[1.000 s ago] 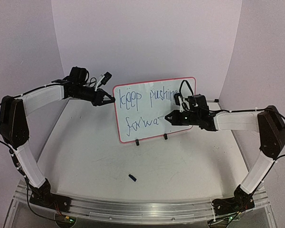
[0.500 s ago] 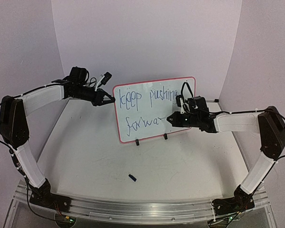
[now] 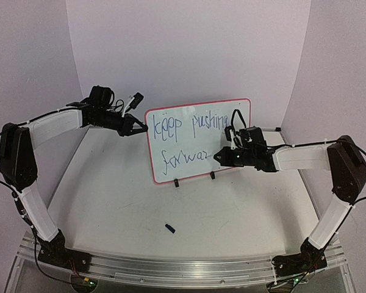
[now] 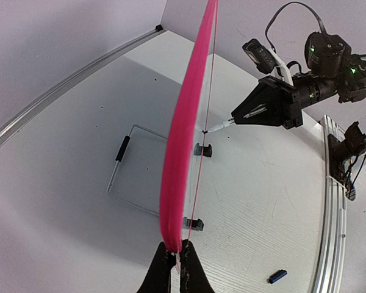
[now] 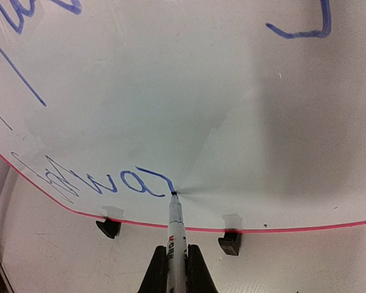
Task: Write a sentence on the whiteboard
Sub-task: Write a sentence on the whiteboard stand.
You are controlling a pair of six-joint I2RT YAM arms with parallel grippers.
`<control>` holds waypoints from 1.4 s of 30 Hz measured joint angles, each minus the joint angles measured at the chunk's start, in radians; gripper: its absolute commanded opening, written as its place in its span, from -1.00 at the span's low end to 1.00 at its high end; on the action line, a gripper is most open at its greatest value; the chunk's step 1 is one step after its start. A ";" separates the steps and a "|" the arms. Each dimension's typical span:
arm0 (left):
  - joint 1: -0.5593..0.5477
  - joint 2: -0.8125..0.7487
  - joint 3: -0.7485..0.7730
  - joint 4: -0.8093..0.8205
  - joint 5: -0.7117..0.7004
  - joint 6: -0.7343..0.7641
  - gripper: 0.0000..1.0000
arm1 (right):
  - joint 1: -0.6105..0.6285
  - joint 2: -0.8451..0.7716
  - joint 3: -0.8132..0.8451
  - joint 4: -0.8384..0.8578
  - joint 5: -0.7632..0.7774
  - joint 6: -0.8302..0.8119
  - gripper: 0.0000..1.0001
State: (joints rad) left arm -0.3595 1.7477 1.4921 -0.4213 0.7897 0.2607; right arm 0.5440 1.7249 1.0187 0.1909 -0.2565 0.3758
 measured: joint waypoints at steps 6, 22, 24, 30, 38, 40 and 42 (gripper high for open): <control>0.000 0.000 0.000 0.000 0.000 0.000 -1.00 | 0.000 0.009 0.000 -0.001 -0.003 0.004 -1.00; -0.002 0.000 0.000 0.000 0.000 0.001 -1.00 | 0.000 -0.040 0.000 0.006 0.033 0.037 -1.00; -0.002 0.000 0.000 0.000 0.000 0.000 -1.00 | 0.000 -0.049 0.000 0.015 0.040 0.038 -1.00; -0.002 0.000 0.000 0.000 0.000 0.000 -1.00 | 0.000 -0.050 0.000 0.021 0.050 0.046 -1.00; -0.002 0.000 0.000 0.000 0.000 0.000 -1.00 | 0.000 -0.053 -0.022 0.025 0.083 0.063 -1.00; -0.002 0.000 0.000 0.000 0.000 0.000 -1.00 | 0.000 -0.053 -0.027 0.025 0.085 0.064 -1.00; -0.003 0.000 0.000 0.000 0.000 0.001 -1.00 | 0.000 -0.056 -0.030 0.025 0.085 0.063 -1.00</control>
State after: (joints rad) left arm -0.3622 1.7477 1.4921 -0.4213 0.7896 0.2613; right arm 0.5438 1.6688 0.9885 0.2164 -0.1720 0.4385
